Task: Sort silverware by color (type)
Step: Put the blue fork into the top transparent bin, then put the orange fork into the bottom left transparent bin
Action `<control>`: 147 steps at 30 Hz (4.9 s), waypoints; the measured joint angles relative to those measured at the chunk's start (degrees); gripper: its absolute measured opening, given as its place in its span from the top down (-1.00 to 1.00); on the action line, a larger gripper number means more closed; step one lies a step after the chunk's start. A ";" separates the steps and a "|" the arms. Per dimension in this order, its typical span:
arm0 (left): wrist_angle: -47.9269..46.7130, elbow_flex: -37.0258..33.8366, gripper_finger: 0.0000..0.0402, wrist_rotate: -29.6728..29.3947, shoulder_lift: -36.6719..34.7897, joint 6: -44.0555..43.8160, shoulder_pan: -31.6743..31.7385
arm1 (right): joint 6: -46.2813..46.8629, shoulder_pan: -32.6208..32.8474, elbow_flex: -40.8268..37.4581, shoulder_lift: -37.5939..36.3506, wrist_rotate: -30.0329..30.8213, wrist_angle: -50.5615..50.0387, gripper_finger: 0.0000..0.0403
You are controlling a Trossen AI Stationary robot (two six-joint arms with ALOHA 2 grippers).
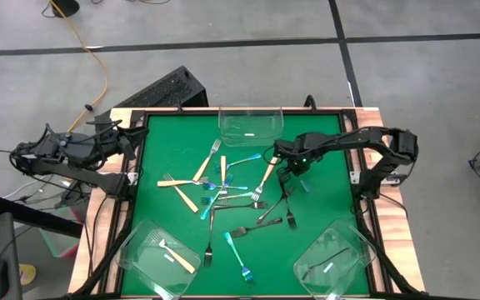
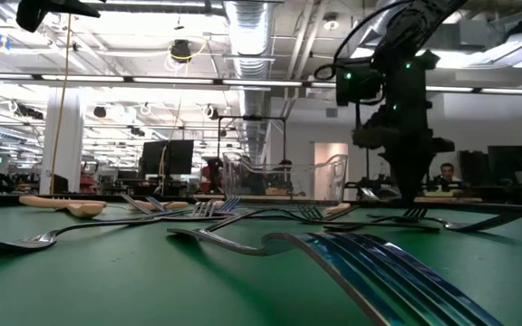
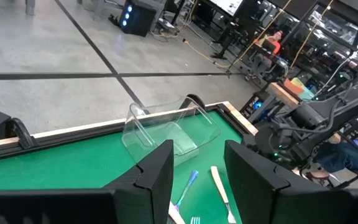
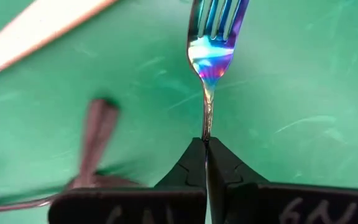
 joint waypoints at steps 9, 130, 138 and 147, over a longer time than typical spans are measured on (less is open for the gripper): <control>0.00 0.00 0.36 0.22 0.00 0.00 0.00 | 3.66 2.34 0.08 -10.98 -1.13 -4.91 0.97; -10.15 -0.02 0.36 -9.54 0.00 -1.49 0.02 | -61.08 -18.51 56.13 42.22 -0.85 -11.46 0.62; -10.32 -0.02 0.36 -9.33 0.00 -1.36 0.02 | -61.32 -18.50 62.31 41.78 -1.09 -15.75 0.53; -10.31 -0.02 0.36 -8.79 0.02 -1.31 0.00 | -61.52 -18.21 79.01 40.11 -3.84 -23.75 0.52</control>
